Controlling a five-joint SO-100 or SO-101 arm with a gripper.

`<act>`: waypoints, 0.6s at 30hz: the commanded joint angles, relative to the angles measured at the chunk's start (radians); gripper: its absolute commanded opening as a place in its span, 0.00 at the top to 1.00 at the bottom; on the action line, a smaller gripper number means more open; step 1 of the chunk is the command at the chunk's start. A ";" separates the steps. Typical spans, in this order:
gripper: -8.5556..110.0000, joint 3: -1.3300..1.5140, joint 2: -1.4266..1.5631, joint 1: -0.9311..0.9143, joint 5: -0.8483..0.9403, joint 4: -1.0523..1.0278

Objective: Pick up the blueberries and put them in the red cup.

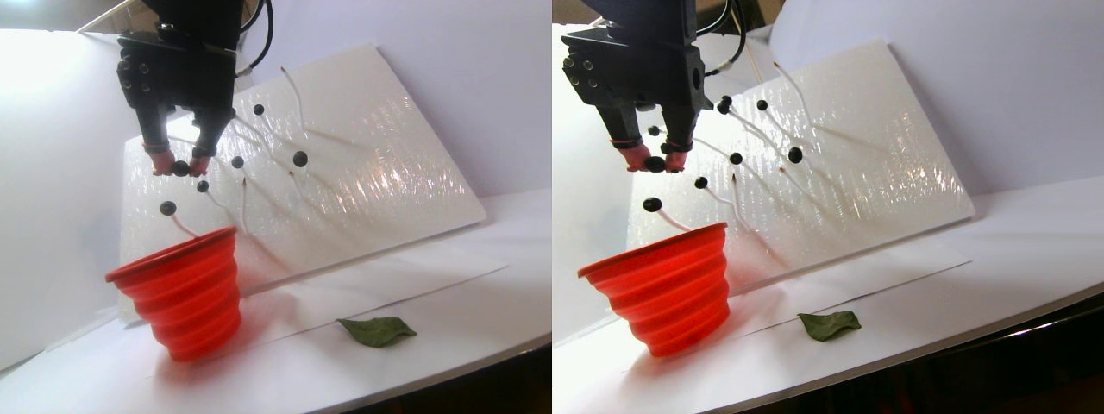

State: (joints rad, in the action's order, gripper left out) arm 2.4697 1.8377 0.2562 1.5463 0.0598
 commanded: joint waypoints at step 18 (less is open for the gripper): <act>0.75 -0.074 -0.153 0.043 -0.044 0.198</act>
State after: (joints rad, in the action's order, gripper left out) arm 2.4697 1.6690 0.2562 1.5094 0.2270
